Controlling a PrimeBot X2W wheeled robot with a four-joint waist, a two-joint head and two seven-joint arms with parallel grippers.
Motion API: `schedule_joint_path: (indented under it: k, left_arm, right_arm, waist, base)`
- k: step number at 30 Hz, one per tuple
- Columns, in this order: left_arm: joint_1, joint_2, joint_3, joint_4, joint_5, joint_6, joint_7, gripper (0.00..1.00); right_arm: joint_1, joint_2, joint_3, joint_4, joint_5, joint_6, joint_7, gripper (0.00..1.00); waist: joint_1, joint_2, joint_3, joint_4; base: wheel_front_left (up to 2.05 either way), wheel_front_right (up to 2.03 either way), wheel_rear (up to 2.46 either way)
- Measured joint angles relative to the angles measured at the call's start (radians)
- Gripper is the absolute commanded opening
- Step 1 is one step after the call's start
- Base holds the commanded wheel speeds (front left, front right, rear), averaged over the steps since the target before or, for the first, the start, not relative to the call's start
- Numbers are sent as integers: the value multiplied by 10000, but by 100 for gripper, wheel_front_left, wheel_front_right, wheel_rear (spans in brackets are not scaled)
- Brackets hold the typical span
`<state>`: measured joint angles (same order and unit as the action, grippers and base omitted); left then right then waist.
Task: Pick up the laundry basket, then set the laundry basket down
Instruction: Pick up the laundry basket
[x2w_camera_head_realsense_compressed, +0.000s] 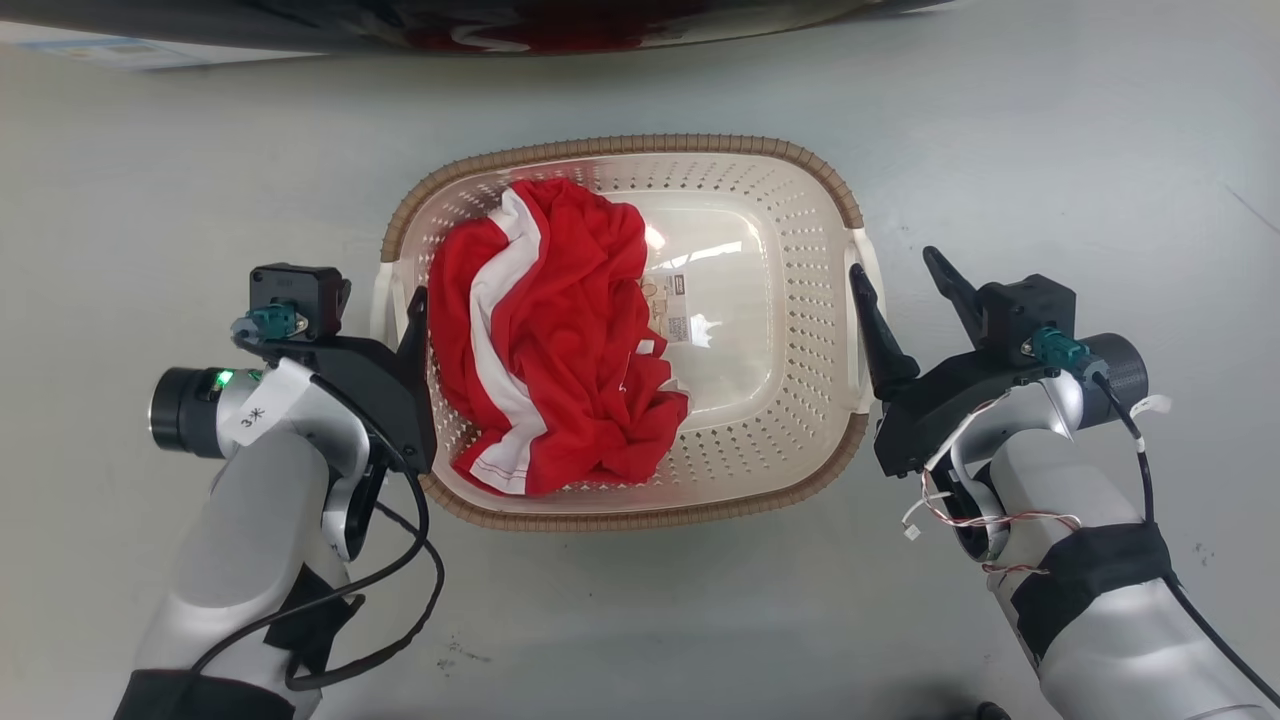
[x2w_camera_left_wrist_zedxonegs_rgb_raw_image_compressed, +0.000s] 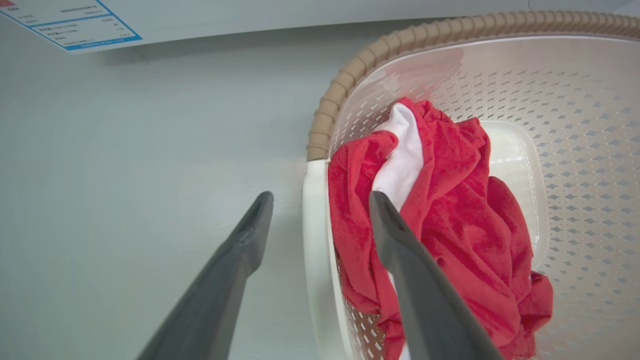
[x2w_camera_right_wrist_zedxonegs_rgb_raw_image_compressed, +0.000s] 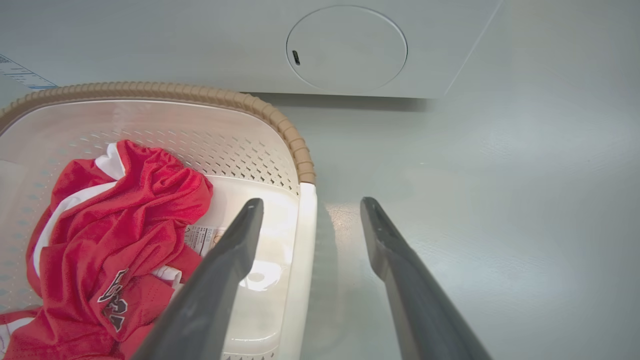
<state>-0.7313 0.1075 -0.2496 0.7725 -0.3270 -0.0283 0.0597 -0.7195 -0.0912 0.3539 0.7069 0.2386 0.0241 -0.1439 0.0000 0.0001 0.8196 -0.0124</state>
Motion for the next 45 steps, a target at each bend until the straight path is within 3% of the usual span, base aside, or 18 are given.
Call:
schedule_joint_path:
  k: [15, 16, 17, 18, 32, 45]
  left_arm:
    - [-577, -144, 31, 1432, -424, -426, 90, 100]
    - [-627, -165, 29, 1528, -453, -437, 94, 91]
    - [-666, -174, 25, 1620, -474, -460, 104, 14]
    - [-695, -178, 38, 1718, -500, -523, 109, 0]
    - [-1120, -456, 8, 2886, -859, -775, 282, 0]
    - [-1128, -779, 21, 3862, -1164, -874, 552, 0]
  right_arm:
    - [-521, 105, 236, 1193, 59, 295, -151, 100]
    - [-531, 109, 253, 1273, 69, 307, -151, 96]
    - [-550, 119, 259, 1381, 96, 376, -148, 23]
    - [-568, 121, 286, 1463, 107, 393, -146, 0]
    - [-928, 272, 364, 2435, 353, 744, -234, 0]
    - [-1010, 314, 403, 3613, 700, 966, -88, 0]
  waist:
    - [0, 0, 507, -7]
    - [0, 0, 531, 2]
    - [0, 0, 548, 15]
    - [0, 0, 557, 24]
    - [0, -1, 337, 101]
    - [0, -1, -508, 94]
  base:
    - [0, 0, 0]
    - [0, 0, 0]
    - [0, 0, 0]
    - [0, 0, 0]
    - [0, 0, 0]
    - [0, 0, 0]
